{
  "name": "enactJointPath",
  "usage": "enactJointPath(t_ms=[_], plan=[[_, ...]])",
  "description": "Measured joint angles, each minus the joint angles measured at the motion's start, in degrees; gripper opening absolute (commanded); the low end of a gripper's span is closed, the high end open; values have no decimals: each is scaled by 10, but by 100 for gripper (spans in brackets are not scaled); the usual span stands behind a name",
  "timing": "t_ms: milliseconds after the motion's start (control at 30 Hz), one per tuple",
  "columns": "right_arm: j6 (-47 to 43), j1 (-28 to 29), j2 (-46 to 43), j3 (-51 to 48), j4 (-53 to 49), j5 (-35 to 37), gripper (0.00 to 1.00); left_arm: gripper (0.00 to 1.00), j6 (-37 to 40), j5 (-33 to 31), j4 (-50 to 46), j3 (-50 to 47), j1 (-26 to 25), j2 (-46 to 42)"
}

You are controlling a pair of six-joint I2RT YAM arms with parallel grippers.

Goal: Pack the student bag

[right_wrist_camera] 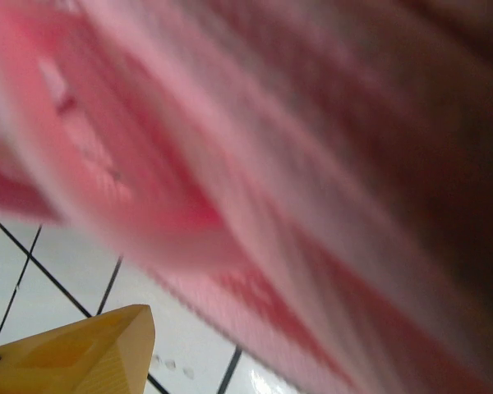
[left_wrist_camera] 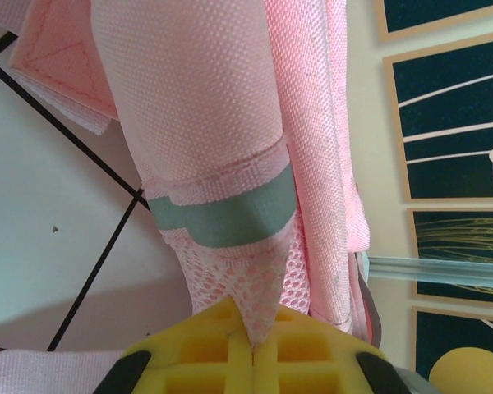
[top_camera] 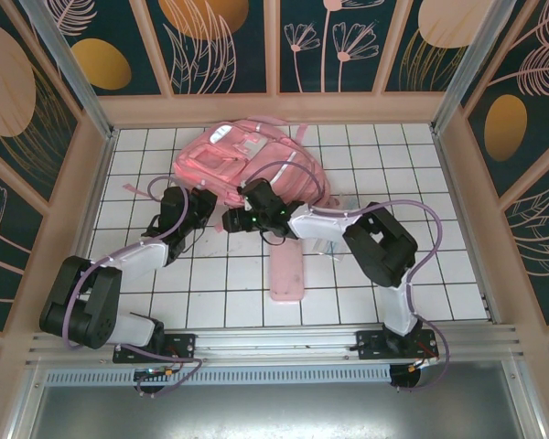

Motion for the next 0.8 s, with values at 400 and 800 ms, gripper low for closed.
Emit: enactJointPath(t_ms=[400, 800], plan=[[-2, -7, 45, 61, 19, -11, 46, 0, -4, -8, 2, 0, 1, 0], [-19, -14, 45, 61, 52, -47, 4, 0, -8, -7, 7, 0, 1, -1]])
